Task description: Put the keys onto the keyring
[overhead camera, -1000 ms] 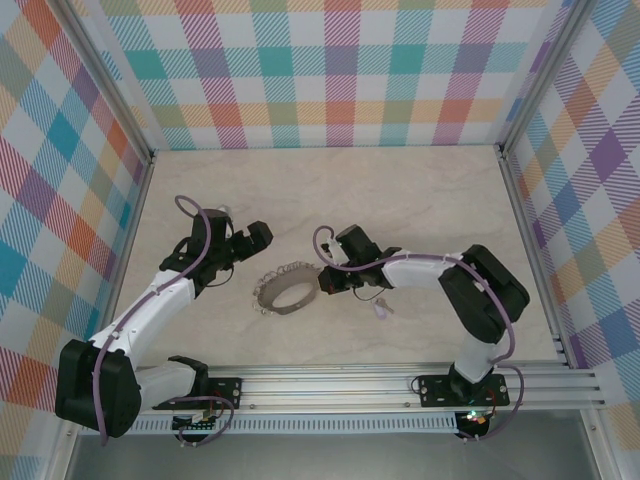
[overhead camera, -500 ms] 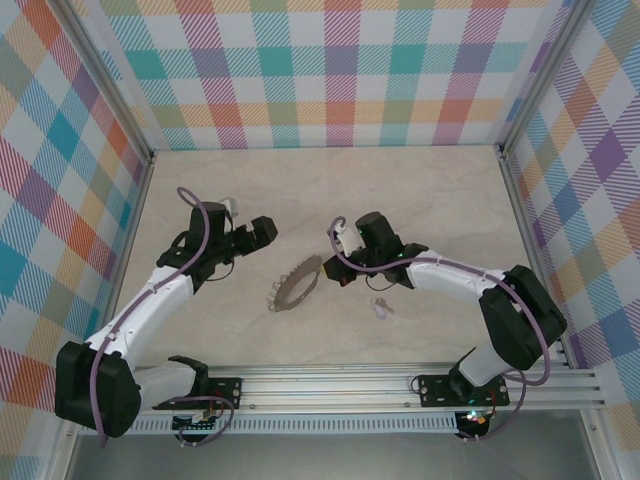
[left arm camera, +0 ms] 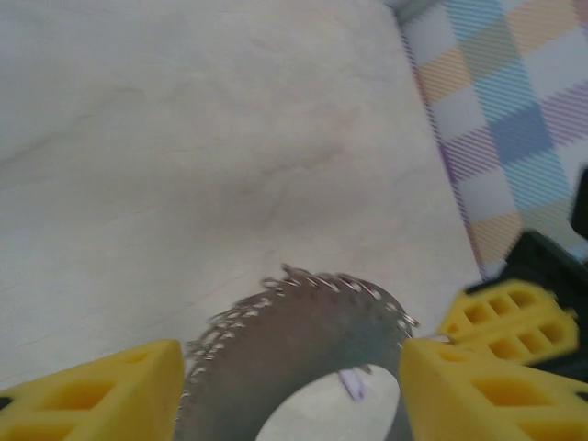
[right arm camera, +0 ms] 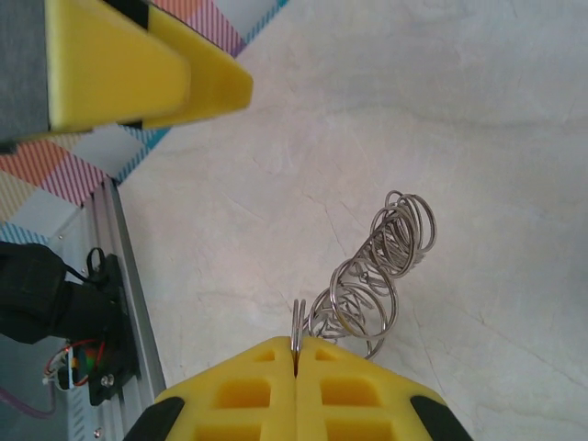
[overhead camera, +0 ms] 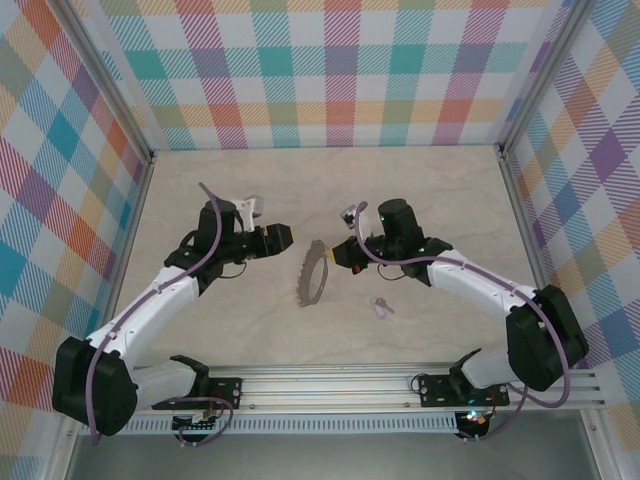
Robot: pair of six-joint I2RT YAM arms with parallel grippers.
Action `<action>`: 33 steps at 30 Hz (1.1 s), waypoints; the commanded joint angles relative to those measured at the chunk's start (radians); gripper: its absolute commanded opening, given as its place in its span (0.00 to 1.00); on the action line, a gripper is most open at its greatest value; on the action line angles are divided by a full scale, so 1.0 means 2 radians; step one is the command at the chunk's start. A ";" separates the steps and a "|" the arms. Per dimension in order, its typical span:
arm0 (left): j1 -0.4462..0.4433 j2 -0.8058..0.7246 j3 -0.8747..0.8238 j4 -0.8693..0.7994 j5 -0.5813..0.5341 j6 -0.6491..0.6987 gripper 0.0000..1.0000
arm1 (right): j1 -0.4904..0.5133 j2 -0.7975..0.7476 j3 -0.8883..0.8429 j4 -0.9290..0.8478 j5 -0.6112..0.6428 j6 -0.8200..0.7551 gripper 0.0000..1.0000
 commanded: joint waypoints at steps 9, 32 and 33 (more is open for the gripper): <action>-0.062 0.036 0.062 0.062 0.072 0.037 0.48 | -0.014 -0.033 0.049 0.004 -0.061 0.007 0.00; -0.094 0.065 0.075 0.079 0.097 0.051 0.37 | -0.023 -0.046 0.047 0.012 -0.084 0.024 0.00; -0.095 0.065 0.075 0.079 0.100 0.053 0.36 | -0.025 -0.046 0.047 0.014 -0.088 0.025 0.00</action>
